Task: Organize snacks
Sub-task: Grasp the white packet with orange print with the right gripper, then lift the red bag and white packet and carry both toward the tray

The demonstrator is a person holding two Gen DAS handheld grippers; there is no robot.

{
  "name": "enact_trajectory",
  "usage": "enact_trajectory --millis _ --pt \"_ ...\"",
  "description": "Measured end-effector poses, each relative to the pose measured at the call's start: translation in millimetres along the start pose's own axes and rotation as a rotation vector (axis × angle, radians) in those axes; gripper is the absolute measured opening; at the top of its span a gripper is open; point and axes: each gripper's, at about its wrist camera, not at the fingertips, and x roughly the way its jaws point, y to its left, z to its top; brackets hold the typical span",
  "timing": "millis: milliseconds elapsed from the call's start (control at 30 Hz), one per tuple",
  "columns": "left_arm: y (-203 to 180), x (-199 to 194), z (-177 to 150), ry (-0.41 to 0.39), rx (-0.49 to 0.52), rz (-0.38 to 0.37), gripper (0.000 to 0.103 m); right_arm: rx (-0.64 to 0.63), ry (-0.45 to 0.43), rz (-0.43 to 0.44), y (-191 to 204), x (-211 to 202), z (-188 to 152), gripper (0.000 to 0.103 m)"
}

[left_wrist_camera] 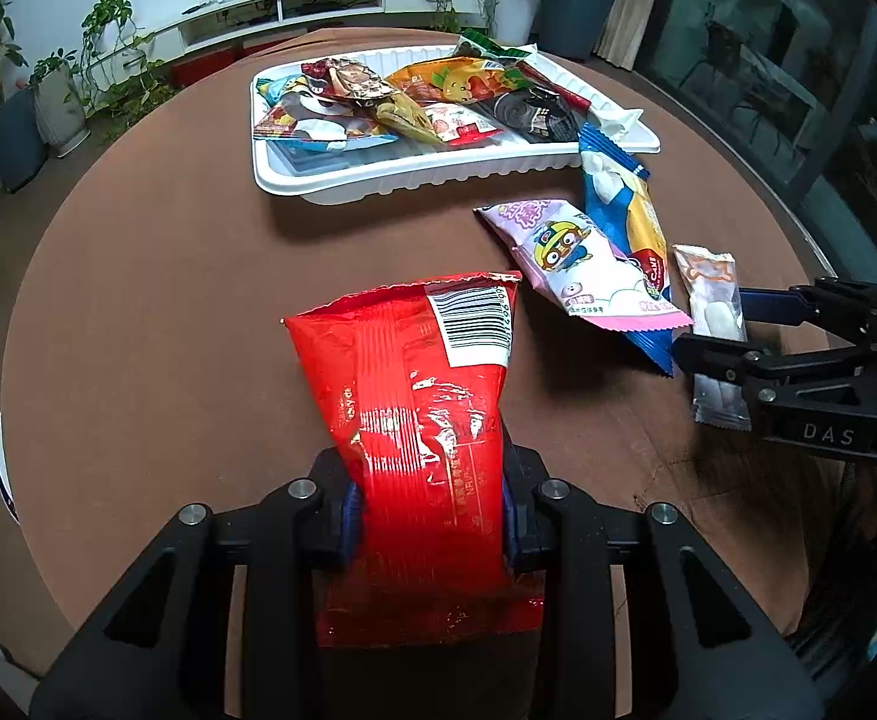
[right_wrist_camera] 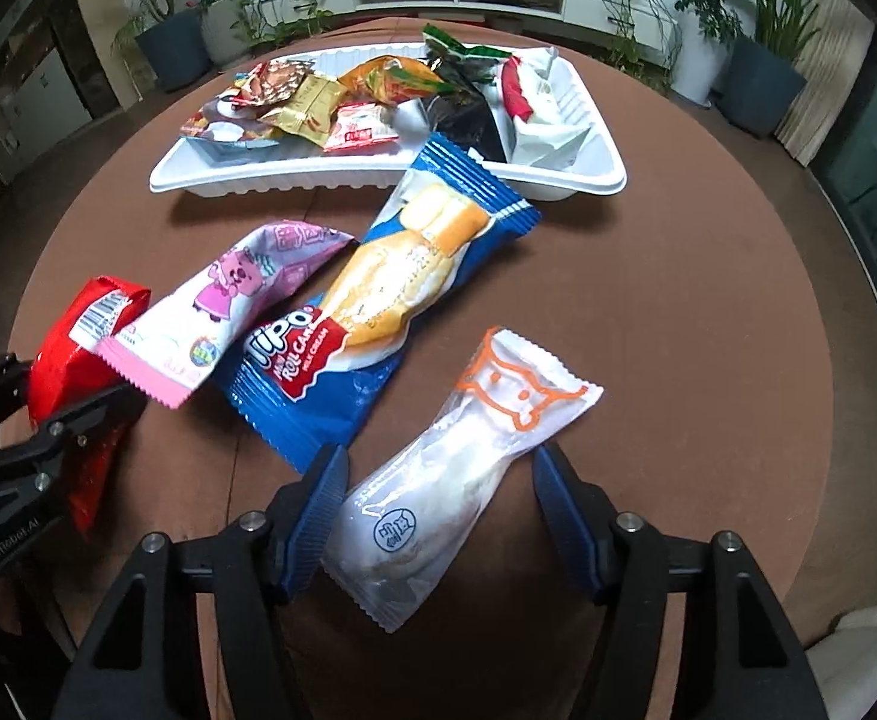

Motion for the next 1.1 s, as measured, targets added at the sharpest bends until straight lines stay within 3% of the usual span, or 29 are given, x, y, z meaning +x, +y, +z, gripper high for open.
enact_trajectory --millis 167,233,633,700,767,833,933,1100 --pt "0.1 -1.6 -1.2 0.0 0.006 -0.008 0.032 -0.011 0.014 0.003 -8.4 -2.2 1.6 0.037" --pt "-0.4 -1.8 -1.2 0.0 0.009 -0.008 0.032 -0.012 0.024 0.008 -13.0 -2.0 2.0 0.032" --pt "-4.0 -4.4 -6.3 -0.018 0.009 -0.011 0.03 -0.024 0.034 0.018 -7.0 -5.6 -6.0 0.032" --pt "-4.8 -4.6 -6.8 -0.021 0.006 -0.012 0.028 -0.028 0.031 -0.001 -6.3 -5.8 -7.7 0.036" --pt "-5.8 -4.4 -6.8 -0.022 0.007 -0.011 0.028 -0.022 0.028 -0.055 -9.2 -4.7 -7.9 0.06" --pt "-5.5 -4.5 -7.0 -0.024 0.004 -0.013 0.028 0.004 0.026 -0.04 -15.4 -3.7 -9.0 0.062" --pt "-6.5 -4.3 -6.4 -0.026 0.003 -0.01 0.028 0.0 0.021 -0.037 -15.2 -4.7 -10.3 0.062" --pt "-5.8 -4.6 -7.0 -0.032 -0.006 -0.011 0.028 -0.038 0.011 0.0 -6.1 -8.0 -10.5 0.038"
